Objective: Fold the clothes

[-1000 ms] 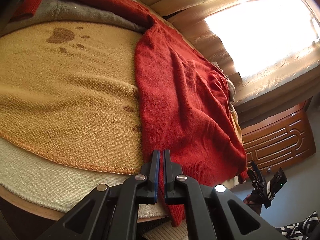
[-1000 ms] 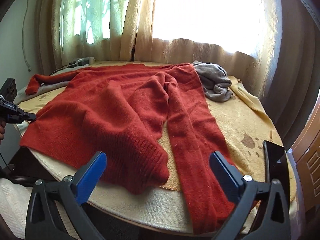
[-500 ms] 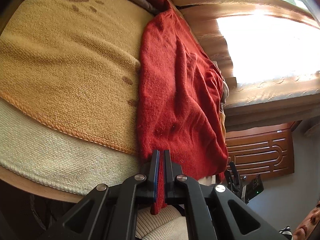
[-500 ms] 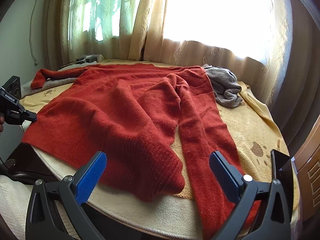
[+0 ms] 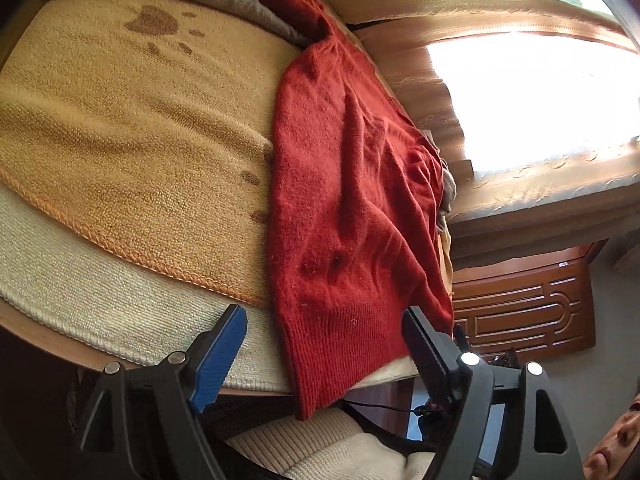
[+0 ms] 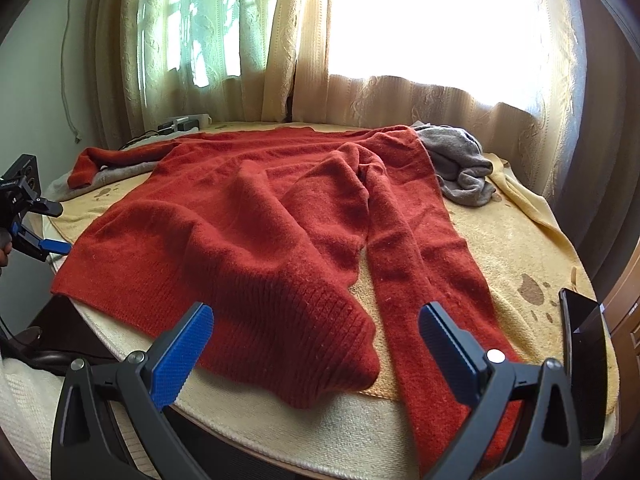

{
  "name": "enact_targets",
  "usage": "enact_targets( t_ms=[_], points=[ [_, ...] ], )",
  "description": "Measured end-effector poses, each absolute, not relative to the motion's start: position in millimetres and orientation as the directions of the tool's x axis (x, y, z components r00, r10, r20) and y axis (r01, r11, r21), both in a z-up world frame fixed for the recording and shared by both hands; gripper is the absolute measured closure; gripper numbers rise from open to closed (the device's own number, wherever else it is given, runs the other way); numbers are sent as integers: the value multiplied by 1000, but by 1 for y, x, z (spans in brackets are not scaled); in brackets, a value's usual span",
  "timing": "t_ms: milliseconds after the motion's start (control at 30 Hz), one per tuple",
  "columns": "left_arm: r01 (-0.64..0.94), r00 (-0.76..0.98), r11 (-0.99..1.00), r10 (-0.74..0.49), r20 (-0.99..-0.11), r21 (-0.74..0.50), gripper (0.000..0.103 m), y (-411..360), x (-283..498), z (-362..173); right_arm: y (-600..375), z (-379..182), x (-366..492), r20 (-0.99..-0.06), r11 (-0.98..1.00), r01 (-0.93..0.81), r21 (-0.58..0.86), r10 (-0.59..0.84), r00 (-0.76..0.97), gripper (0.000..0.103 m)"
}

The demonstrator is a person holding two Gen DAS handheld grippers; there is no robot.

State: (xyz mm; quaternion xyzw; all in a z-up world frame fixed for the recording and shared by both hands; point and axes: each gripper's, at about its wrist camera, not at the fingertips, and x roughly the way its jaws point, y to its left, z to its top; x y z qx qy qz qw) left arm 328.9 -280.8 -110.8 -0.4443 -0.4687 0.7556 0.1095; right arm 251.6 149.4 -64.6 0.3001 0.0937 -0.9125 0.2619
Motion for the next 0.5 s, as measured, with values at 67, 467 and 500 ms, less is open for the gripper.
enact_targets(
  t_ms=[67, 467, 500],
  points=[
    [253, -573, -542, 583, -576, -801, 21, -276, 327, -110, 151, -66, 251, -595, -846, 534, -5, -426, -681, 0],
    [287, -480, -591, 592, -647, -754, 21, -250, 302, -104, 157, -68, 253, -565, -839, 545, 11, -455, -689, 0],
    [284, -476, -592, 595, -647, -754, 21, -248, 299, -103, 157, -69, 254, -562, -837, 547, 13, -458, -689, 0]
  ],
)
